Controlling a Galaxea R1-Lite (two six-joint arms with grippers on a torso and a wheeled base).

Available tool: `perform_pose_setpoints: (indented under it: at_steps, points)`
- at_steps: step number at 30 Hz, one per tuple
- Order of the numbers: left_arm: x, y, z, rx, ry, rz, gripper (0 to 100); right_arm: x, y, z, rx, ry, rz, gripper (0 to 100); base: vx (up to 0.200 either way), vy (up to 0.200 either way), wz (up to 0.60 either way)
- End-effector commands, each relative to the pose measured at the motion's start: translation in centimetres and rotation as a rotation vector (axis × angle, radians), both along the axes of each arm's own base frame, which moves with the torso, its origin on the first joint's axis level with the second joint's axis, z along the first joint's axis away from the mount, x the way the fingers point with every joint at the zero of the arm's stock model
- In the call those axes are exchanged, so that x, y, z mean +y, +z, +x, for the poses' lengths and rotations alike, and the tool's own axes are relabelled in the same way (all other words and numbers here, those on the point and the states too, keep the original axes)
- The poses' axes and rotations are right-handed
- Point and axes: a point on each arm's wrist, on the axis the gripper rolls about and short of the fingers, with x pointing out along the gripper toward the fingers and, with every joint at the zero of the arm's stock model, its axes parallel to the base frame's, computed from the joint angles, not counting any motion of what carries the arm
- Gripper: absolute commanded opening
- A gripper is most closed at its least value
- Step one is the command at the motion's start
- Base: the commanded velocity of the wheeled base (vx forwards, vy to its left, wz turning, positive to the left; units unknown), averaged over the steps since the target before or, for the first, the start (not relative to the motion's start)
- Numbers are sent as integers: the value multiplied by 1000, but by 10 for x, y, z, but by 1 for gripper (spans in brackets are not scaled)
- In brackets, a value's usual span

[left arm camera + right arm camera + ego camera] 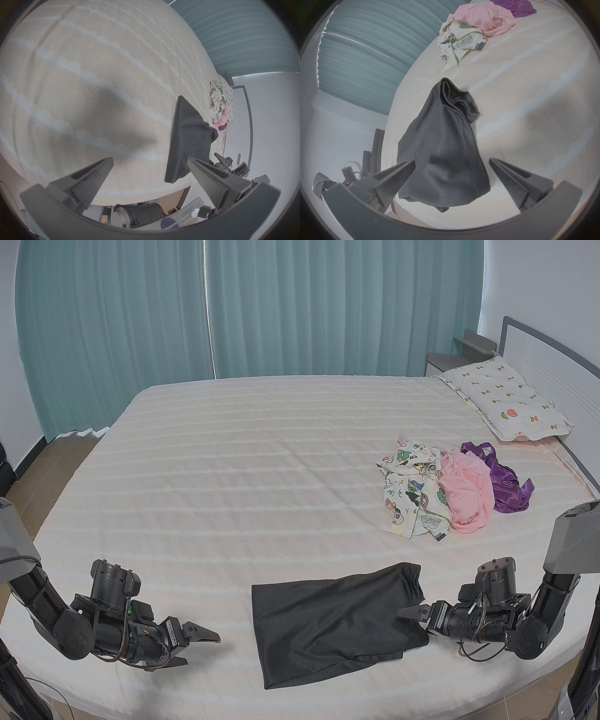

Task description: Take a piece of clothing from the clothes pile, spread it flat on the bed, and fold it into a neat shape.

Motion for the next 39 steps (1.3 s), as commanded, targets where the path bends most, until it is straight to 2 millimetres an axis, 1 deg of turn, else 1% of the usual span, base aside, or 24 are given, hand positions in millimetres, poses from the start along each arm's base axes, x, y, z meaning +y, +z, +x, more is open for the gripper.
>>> perform_pose_setpoints:
  at_steps: [1, 3, 13, 16, 19, 25, 33, 37, 39]
  points:
    - [0, -2, 0, 6, -3, 2, 100, -1, -9, -2, 37, -12, 1, 100, 0, 0, 0]
    - [0, -2, 0, 5, -4, 3, 100, -3, -9, -7, 55, -22, 4, 100, 0, 0, 0]
    - [0, -3, 1, 7, -4, 3, 100, -4, -14, -14, 100, -31, 7, 100, 0, 0, 0]
    - [0, -3, 1, 10, 2, 2, 100, -4, -14, -14, 101, -28, 6, 100, -200, 0, 0]
    - [0, -3, 1, 9, 0, 3, 100, -4, -13, -14, 102, -35, 14, 100, -200, 0, 0]
    - [0, -3, 1, 8, -3, 5, 100, -2, -10, -11, 105, -65, 48, 100, 0, 0, 0]
    - [0, -3, 1, 7, -4, 6, 100, 0, -9, -1, 68, -108, 112, 100, 0, 0, 0]
    - [0, -3, 1, 9, -4, 6, 100, 2, -13, 2, 49, -126, 141, 100, 0, 0, 0]
    - [0, -3, 1, 10, -3, 5, 100, 2, -13, 1, 44, -127, 142, 100, 0, 0, 0]
